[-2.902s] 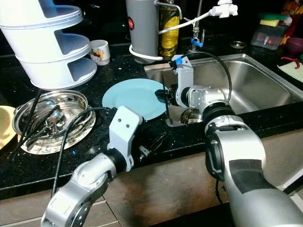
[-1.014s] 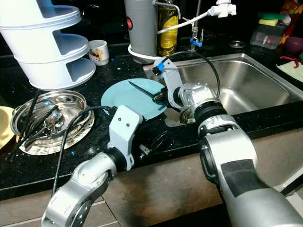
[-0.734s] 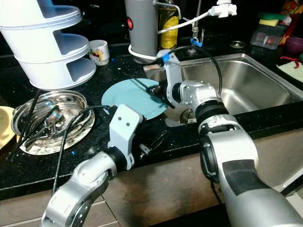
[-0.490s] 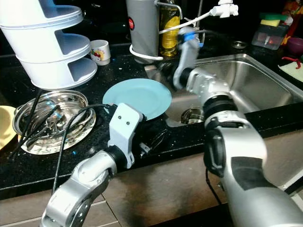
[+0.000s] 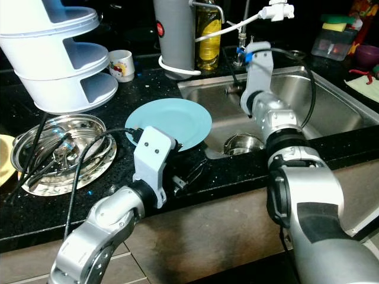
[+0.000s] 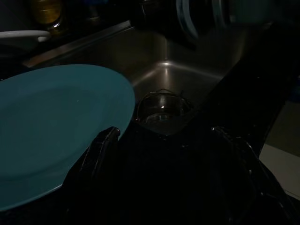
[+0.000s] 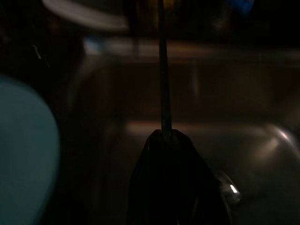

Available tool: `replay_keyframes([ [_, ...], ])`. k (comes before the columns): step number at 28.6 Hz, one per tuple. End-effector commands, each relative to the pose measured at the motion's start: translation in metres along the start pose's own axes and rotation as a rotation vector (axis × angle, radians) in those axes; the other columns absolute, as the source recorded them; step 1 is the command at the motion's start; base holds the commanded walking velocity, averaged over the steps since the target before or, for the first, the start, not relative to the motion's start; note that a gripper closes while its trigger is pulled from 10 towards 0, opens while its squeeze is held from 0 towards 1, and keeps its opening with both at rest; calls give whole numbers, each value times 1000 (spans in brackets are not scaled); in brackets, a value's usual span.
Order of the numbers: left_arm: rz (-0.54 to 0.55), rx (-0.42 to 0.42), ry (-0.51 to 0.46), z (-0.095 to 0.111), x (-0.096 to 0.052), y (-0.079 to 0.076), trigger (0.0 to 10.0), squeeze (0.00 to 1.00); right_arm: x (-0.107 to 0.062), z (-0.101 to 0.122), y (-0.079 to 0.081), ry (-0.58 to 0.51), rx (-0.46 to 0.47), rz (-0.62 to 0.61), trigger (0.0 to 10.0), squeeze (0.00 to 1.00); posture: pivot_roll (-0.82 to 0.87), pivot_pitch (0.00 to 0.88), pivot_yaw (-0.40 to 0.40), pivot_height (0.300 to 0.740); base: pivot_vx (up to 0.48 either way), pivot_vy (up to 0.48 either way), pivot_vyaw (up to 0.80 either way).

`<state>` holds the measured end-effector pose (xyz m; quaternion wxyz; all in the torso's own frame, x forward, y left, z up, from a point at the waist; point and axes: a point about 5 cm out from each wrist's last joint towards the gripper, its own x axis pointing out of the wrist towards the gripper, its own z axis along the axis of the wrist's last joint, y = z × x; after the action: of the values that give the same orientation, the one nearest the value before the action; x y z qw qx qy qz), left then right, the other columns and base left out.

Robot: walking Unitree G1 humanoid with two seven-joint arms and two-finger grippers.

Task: Kitchen organization

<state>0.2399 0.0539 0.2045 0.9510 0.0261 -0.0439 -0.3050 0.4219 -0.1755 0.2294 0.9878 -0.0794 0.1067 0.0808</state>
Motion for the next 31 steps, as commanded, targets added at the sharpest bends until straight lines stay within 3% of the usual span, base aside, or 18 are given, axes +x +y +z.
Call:
replay_keyframes([
  [1, 0, -5, -1, -1, 2, 1, 10000, 0, 2, -27, 9, 135, -77, 15, 10000, 0, 41, 0, 9, 740, 0, 0, 0],
  [2, 0, -5, -1, -1, 2, 1, 10000, 0, 2, -27, 9, 135, -77, 15, 10000, 0, 41, 0, 9, 740, 0, 0, 0],
  [6, -3, 0, 5, -2, 2, 1, 10000, 0, 2, -50, 21, 275, -219, 69, 10000, 0, 42, 0, 9, 740, 0, 0, 0],
  [12, -7, -2, 6, -2, 3, 0, 10000, 0, -1, -62, 15, 330, -241, 26, 10000, 0, 40, 0, 8, 740, 0, 0, 0],
  [13, -7, -2, 7, -2, 3, 0, 10000, 0, -1, -63, 14, 329, -237, 29, 10000, 914, 39, 0, 10, 740, 0, 0, 0],
  [14, -7, -2, 7, -2, 3, 0, 10000, 0, -1, -63, 14, 329, -237, 29, 10000, 914, 39, 0, 10, 740, 0, 0, 0],
  [15, -7, -2, 8, -2, 3, 0, 10000, 0, -1, -63, 14, 327, -230, 31, 10000, 1000, 39, 0, 10, 740, 0, 0, 0],
  [20, -5, -3, 7, -2, 3, 0, 10000, 0, 1, -53, 15, 253, -176, 42, 10000, 1000, 36, 0, 11, 740, 0, 0, 0],
  [22, -3, -2, 5, -1, 3, 1, 10000, 0, 2, -44, 17, 183, -98, 54, 10000, 1000, 38, 0, 10, 740, 0, 0, 0],
  [23, 0, -1, 1, -1, 3, 1, 10000, 0, 3, -34, 17, 113, -23, 70, 10000, 12, 38, 0, 11, 740, 0, 0, 0],
  [25, 6, 0, -5, 0, 3, 2, 10000, 0, 3, -16, 18, -13, 126, 102, 10000, 0, 38, 0, 12, 740, 0, 0, 0],
  [26, 16, 2, -13, 2, 3, 4, 10000, 0, 2, -8, 18, -70, 303, 155, 10000, 0, 38, 0, 12, 740, 0, 0, 0],
  [27, 21, 5, -16, 2, 3, 5, 10000, 0, 2, -8, 20, -76, 387, 192, 10000, 0, 39, 0, 12, 740, 0, 0, 0],
  [28, 21, 5, -16, 2, 3, 5, 10000, 0, 2, -8, 20, -76, 387, 192, 10000, 0, 39, 0, 12, 740, 0, 0, 0],
  [29, 26, 7, -18, 2, 3, 6, 10000, 0, 2, -9, 24, -68, 486, 252, 10000, 0, 39, 0, 12, 740, 0, 0, 0],
  [30, 26, 7, -18, 2, 3, 6, 10000, 0, 2, -9, 24, -68, 486, 252, 10000, 0, 39, 0, 12, 740, 0, 0, 0],
  [31, 27, 8, -18, 2, 3, 6, 10000, 0, 1, -9, 31, -57, 557, 327, 10000, 0, 42, 0, 10, 740, 0, 0, 0],
])
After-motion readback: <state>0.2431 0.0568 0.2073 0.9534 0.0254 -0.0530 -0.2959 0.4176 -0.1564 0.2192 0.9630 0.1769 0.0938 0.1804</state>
